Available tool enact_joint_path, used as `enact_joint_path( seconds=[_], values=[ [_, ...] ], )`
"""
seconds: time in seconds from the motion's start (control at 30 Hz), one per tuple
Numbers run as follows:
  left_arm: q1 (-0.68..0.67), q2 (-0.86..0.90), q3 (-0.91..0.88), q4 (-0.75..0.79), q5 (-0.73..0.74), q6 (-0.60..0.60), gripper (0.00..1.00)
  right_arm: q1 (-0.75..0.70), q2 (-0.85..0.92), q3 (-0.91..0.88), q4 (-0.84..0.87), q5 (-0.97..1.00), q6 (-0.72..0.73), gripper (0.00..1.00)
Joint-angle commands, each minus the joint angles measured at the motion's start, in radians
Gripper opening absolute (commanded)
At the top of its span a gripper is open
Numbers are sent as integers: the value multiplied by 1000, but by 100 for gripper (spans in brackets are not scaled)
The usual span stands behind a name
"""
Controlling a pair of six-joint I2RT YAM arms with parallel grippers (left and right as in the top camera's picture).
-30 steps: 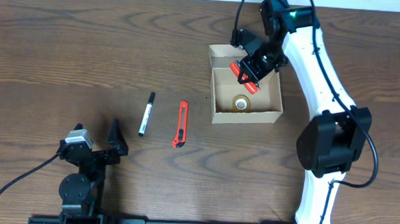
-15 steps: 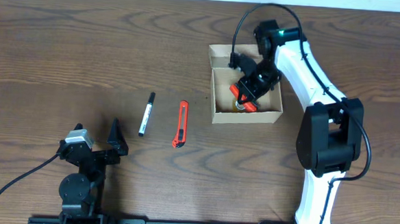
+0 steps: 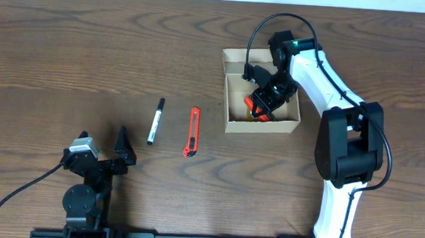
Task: Pack container
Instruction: 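Withdraw the right gripper and move it over the blue marker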
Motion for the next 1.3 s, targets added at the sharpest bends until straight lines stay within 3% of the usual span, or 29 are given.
enact_joint_path(
  seconds=[0.0, 0.1, 0.33, 0.63, 0.83, 1.03, 1.1, 1.17, 1.27],
  values=[
    [2, -6, -19, -41, -26, 22, 95, 9, 4, -6, 0, -4, 15, 20],
    [1, -6, -19, -41, -26, 22, 95, 9, 4, -6, 0, -4, 15, 31],
    [1, -6, -19, -41, -26, 22, 95, 9, 4, -5, 0, -3, 22, 43],
    [1, -6, -19, -41, -26, 22, 95, 8, -4, 66, -37, -3, 35, 46],
    [1, -6, -19, -41, -26, 22, 95, 5, -21, 302, -146, 38, 96, 52],
    [1, -6, -19, -41, -26, 22, 95, -14, -39, 626, -356, 307, 262, 92],
    [1, -6, -19, -41, -26, 22, 95, -28, -50, 681, -414, 397, 319, 92],
    [1, -6, -19, -41, -26, 22, 95, -50, -77, 705, -463, 459, 391, 99],
    [1, -6, -19, -41, -26, 22, 95, -93, -130, 701, -507, 516, 472, 99]
  ],
)
